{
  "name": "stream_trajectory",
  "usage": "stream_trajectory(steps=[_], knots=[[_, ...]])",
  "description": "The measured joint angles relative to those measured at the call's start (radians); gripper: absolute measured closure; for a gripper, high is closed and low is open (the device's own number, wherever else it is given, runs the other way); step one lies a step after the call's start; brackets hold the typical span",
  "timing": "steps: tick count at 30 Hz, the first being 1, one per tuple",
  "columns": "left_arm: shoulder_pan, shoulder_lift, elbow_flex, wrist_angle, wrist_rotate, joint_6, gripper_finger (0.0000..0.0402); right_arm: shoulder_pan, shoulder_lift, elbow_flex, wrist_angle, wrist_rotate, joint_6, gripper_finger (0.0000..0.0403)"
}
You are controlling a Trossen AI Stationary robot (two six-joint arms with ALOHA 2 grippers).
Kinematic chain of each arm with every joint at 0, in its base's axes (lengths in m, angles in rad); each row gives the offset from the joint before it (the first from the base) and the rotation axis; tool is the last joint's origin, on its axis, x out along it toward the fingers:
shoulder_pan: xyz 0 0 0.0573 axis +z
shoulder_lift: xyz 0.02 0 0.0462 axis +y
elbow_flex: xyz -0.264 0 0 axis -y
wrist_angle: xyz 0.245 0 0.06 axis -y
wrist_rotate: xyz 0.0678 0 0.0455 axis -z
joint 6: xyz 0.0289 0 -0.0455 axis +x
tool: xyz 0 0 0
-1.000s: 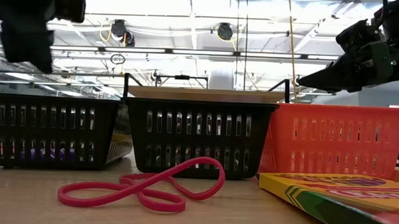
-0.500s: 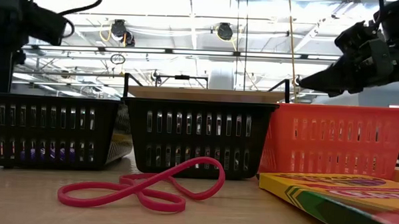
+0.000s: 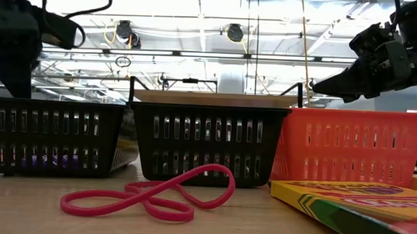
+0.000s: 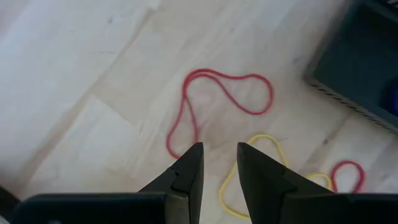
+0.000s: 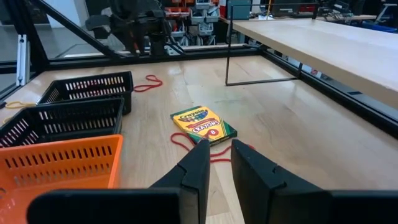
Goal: Pick & Place Office Desk Supplies
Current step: Put the red rubber band into the orange bin
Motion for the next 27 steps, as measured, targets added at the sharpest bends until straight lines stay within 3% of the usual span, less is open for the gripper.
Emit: stream_trajectory(steps=[13,27], knots=[[0.086,0.000,-0.010,0.003,0.032,0.028,0.0302,0.000,0.000,0.000,-0.007,0.000,0.000,0.0344],[0.153,0.154,-0.011,0.076,0.099,0.157,0.0302,0.000,0.000,0.000,-0.007,-0.026,0.003,0.0344]])
